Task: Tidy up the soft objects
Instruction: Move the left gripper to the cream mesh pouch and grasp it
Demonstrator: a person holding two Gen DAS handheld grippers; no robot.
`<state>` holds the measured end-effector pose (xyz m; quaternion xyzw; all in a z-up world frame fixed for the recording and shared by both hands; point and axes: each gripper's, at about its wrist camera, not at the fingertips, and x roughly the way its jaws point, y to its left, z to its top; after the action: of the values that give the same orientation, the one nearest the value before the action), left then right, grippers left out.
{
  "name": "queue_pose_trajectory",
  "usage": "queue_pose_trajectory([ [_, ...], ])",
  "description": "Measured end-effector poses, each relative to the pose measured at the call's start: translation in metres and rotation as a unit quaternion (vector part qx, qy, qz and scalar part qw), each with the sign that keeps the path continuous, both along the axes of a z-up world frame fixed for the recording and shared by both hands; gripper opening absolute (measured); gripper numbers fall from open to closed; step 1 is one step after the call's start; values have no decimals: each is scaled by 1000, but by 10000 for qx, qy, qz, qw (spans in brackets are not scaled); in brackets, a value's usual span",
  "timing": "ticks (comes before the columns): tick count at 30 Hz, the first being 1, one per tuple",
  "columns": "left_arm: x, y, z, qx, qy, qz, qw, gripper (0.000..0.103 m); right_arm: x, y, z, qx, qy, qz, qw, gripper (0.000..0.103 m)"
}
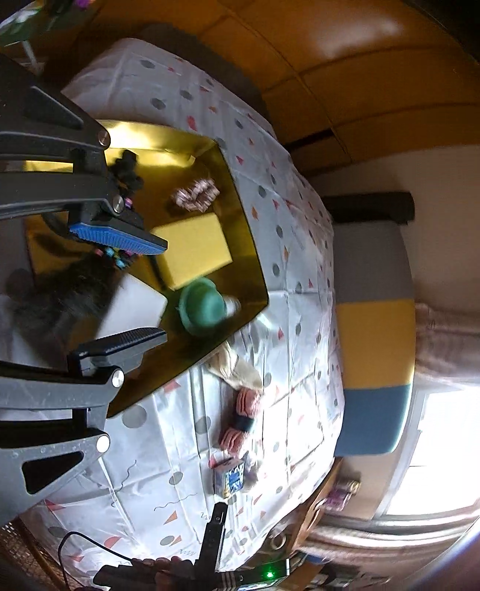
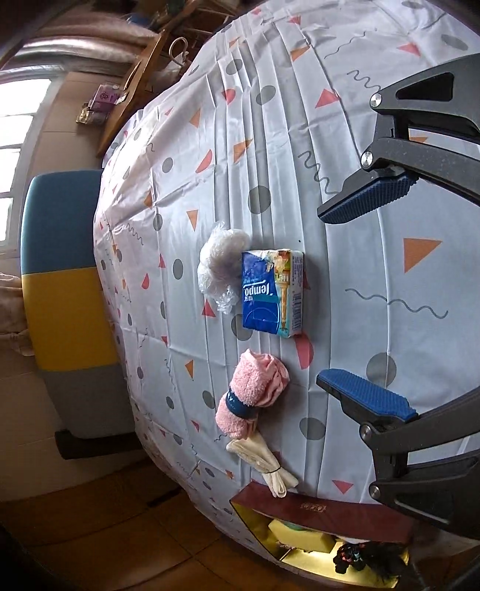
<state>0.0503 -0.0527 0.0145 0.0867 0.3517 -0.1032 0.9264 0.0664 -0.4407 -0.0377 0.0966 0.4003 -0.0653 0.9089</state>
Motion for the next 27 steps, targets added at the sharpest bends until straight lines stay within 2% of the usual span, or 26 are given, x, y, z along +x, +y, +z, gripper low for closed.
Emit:
queue_pose_trajectory([
  [5,21,-26,9,9,81,-517,9986,41,-1,3,3,34,-36,37,10000,84],
  [8,43,-43,12,-30,290,-752,9967,41,-2,4,5,58,-80,66,9999,85],
  [11,65,-64,10,192,309,-863,9956,41,-3,4,9,67,-148,66,9998,86],
  [18,124,-105,-23,210,1082,-1258,9859,45,-5,-2,13,250,-240,23,9994,87],
  [22,142,-127,-41,708,1097,-1404,9814,60,-4,-4,14,332,-273,33,9991,88],
  [27,163,-147,-60,1109,1296,-1516,9736,60,-4,-9,15,455,-270,-20,9986,88],
])
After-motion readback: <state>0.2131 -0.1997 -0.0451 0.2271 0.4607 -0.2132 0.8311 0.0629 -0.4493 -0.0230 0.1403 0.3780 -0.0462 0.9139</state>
